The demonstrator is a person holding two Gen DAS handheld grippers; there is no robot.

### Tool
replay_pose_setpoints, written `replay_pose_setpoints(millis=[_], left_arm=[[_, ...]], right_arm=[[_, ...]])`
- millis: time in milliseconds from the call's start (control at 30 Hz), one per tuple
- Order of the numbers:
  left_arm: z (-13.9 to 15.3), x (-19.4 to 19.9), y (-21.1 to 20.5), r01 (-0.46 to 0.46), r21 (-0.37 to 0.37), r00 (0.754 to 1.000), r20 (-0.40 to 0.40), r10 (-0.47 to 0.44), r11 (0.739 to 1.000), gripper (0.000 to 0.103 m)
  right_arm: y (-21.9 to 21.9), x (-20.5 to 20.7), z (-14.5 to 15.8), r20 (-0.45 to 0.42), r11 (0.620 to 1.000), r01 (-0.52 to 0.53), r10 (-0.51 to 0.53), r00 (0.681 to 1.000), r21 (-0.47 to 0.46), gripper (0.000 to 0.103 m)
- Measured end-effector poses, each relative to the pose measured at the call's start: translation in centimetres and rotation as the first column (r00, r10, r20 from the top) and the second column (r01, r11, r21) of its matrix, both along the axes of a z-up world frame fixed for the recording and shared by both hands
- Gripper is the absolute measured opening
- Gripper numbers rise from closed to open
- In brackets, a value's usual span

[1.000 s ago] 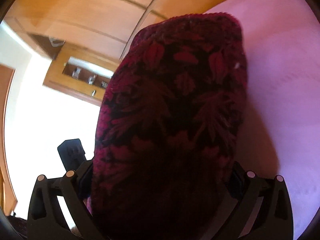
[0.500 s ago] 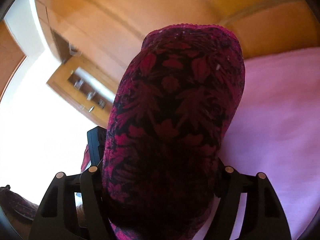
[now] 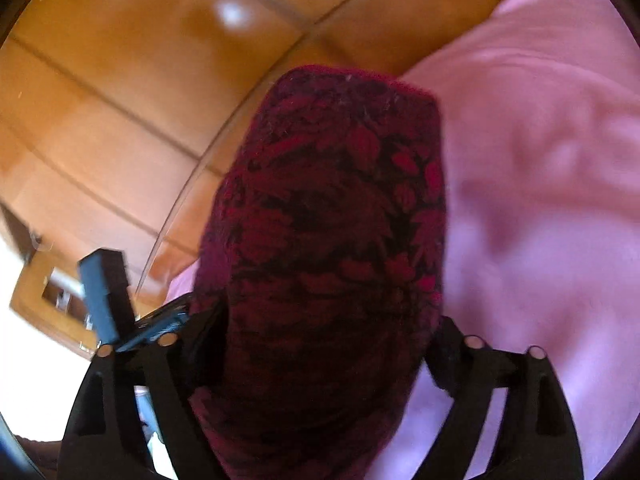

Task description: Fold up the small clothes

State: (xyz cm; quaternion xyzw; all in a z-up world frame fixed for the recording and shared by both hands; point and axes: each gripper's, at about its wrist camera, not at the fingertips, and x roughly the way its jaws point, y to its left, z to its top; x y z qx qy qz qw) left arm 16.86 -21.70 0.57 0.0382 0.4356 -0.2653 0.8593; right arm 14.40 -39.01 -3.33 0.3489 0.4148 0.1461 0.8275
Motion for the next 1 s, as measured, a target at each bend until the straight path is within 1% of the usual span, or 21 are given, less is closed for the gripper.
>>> replay_pose_setpoints(millis=[33,67,133,167,233,267,300,333,367,433,467,500,567,600,633,667,733,800,900,967,1000], left_arm=[[0.2,-0.5,-0.1,-0.003,0.012,1.0,0.015,0.003,1.0,0.014],[0.2,-0.8,-0.1,-0.009,0.017,1.0,0.023,0.009,1.0,0.014],[0.4,-1.8,0.1,-0.026,0.015,0.999,0.032,0.026,1.0,0.014],[0.5,-2.1,0.1,-0.039,0.013,0.999,0.038,0.039,0.999,0.014],[0.5,-3.1,0.3,-0.055,0.011,0.997,0.049,0.054,0.998,0.013],[0.4,-3.1,0.8,-0.061,0.012,0.997,0.054,0.061,0.998,0.013],[0.4,-3.0,0.8,-0.069,0.015,0.996,0.058,0.068,0.997,0.014],[0.7,-3.0,0.7,-0.078,0.022,0.995,0.062,0.077,0.997,0.014],[0.9,-2.8,0.5,-0.087,0.038,0.994,0.065,0.084,0.995,0.014],[1.2,-3.1,-0.1,-0.099,0.07,0.993,0.07,0.094,0.993,0.014],[1.1,-2.7,-0.3,-0.108,0.09,0.993,0.065,0.102,0.99,0.014],[1.0,-2.6,-0.9,-0.117,0.096,0.992,0.055,0.112,0.988,0.014],[0.5,-2.3,-0.7,-0.133,0.085,0.991,0.037,0.13,0.987,0.013],[0.3,-2.5,-0.3,-0.144,0.067,0.989,0.032,0.142,0.987,0.014],[0.0,-2.7,0.2,-0.151,0.057,0.988,0.035,0.149,0.987,0.014],[-0.1,-3.3,0.3,-0.155,0.055,0.987,0.047,0.153,0.986,0.014],[-0.3,-4.0,0.1,-0.154,0.067,0.986,0.076,0.149,0.986,0.014],[-0.4,-3.9,-0.1,-0.162,0.075,0.984,0.087,0.155,0.984,0.014],[0.3,-3.9,0.8,-0.19,0.019,0.98,0.07,0.188,0.982,0.013],[0.8,-4.2,1.0,-0.198,0.024,0.977,0.089,0.195,0.98,0.025],[1.0,-4.4,1.3,-0.209,0.021,0.974,0.099,0.206,0.978,0.034]], right_arm=[[-0.2,-0.6,0.2,-0.005,1.0,0.019,-0.019,1.0,-0.011,0.093],[-0.2,-1.0,0.7,-0.008,0.998,0.044,-0.044,0.999,-0.05,0.094],[-0.5,-2.2,3.1,0.022,0.98,0.097,-0.095,0.995,-0.174,0.093],[-0.5,-3.0,4.8,0.058,0.958,0.127,-0.116,0.992,-0.258,0.088],[0.7,-3.6,7.0,0.091,0.936,0.138,-0.114,0.989,-0.324,0.079],[2.3,-3.8,8.1,0.115,0.918,0.139,-0.103,0.988,-0.371,0.073],[3.4,-3.7,8.7,0.131,0.902,0.138,-0.092,0.987,-0.409,0.068],[4.6,-3.4,9.5,0.144,0.883,0.138,-0.081,0.986,-0.449,0.065],[5.7,-1.8,10.6,0.152,0.857,0.142,-0.076,0.986,-0.496,0.061],[6.6,-0.3,9.3,0.125,0.826,0.108,-0.046,0.991,-0.554,0.056],[8.1,0.9,8.5,0.082,0.81,0.081,-0.041,0.996,-0.581,0.055],[8.8,1.9,8.1,0.063,0.788,0.079,-0.051,0.997,-0.61,0.055],[10.5,3.5,6.2,0.034,0.712,0.052,-0.04,0.999,-0.7,0.055],[10.4,3.9,5.8,0.029,0.711,0.055,-0.048,0.998,-0.702,0.056],[10.1,3.8,5.5,0.027,0.726,0.059,-0.056,0.998,-0.685,0.056],[10.1,4.0,5.4,0.029,0.727,0.055,-0.049,0.998,-0.685,0.056],[9.7,3.2,4.8,0.03,0.713,0.041,-0.028,0.999,-0.7,0.056],[10.0,2.6,4.4,0.053,0.687,0.057,-0.026,0.998,-0.725,0.056],[9.8,2.8,5.0,0.059,0.707,0.084,-0.061,0.996,-0.702,0.057],[10.0,2.6,5.9,0.066,0.699,0.102,-0.079,0.995,-0.708,0.061],[10.0,2.3,6.2,0.07,0.691,0.115,-0.092,0.993,-0.714,0.065]])
